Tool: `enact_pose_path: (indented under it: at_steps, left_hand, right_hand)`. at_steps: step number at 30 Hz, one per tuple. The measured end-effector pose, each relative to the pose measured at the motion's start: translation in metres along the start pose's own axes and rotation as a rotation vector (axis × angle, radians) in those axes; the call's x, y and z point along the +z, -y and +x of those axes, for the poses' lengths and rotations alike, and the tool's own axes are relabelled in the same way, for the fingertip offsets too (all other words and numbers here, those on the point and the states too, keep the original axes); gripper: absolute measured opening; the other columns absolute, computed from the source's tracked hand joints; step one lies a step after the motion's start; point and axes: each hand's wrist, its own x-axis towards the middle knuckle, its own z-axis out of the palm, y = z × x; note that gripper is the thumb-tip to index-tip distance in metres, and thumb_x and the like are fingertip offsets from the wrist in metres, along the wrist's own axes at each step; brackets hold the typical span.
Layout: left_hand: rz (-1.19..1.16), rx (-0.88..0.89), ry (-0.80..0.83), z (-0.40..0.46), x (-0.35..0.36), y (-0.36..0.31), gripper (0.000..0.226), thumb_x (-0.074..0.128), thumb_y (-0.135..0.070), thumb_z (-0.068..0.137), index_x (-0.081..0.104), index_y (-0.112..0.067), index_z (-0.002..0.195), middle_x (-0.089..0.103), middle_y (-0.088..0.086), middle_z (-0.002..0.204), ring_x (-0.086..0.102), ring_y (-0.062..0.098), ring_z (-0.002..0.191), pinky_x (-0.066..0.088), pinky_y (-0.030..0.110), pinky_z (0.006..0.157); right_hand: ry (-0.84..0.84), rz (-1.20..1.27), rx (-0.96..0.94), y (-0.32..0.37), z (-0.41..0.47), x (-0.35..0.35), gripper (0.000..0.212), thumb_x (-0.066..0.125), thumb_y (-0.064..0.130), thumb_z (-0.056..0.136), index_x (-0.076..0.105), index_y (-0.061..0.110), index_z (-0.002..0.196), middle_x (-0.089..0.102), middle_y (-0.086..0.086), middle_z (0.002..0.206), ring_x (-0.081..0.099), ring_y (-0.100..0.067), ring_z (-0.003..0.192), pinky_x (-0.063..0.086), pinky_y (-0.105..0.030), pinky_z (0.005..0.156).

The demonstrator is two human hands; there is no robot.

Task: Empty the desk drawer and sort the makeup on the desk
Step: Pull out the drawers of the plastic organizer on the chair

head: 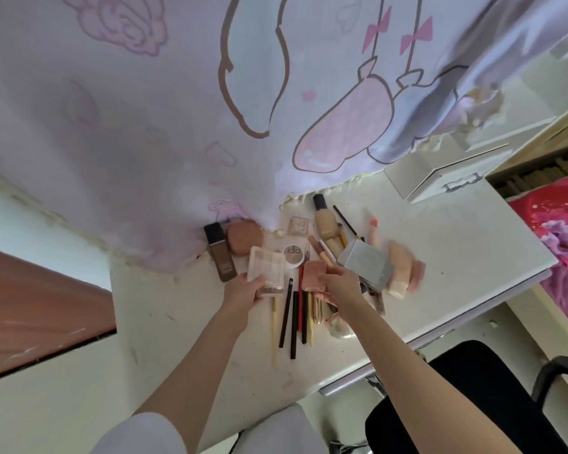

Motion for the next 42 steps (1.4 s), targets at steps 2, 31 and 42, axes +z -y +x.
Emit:
enact_pose_path:
  at_steps: [2,31,42]
  left_hand:
    - [0.007,0.005,-0.043,0.006,0.001,-0.003,0.026,0.055,-0.004,0.09,0.056,0.0,0.115,0.059,0.011,0.102,0.057,0.02,0.085,0.047,0.024,0.072]
    - [1.137,0.774,-0.685,-0.243,-0.15,0.086,0.062,0.028,-0.048,0.087,0.042,-0.015,0.137,0.042,0.009,0.142,0.03,0.027,0.136,0.026,0.049,0.108]
    - [0.84,0.32,-1.107,-0.39,-0.265,0.262,0.076,0.007,-0.062,0.08,0.025,-0.027,0.145,0.02,-0.003,0.154,0.0,0.02,0.144,-0.004,0.043,0.115]
  right_hand:
    - [-0.019,-0.02,0.014,0.0,0.006,0.003,0.037,0.056,-0.005,0.087,0.056,0.0,0.123,0.061,-0.016,0.105,0.063,-0.032,0.098,0.057,-0.038,0.078]
    - [0.357,-1.287,-1.217,-0.045,-0.183,0.007,0.072,0.043,0.057,0.091,0.016,0.025,0.149,0.01,-0.001,0.158,0.007,-0.022,0.146,0.005,-0.044,0.116]
    - [0.879,-1.543,-1.624,-0.163,-0.332,0.109,0.092,0.005,0.077,0.071,0.002,0.031,0.15,-0.006,0.003,0.159,-0.007,-0.017,0.146,-0.007,-0.044,0.115]
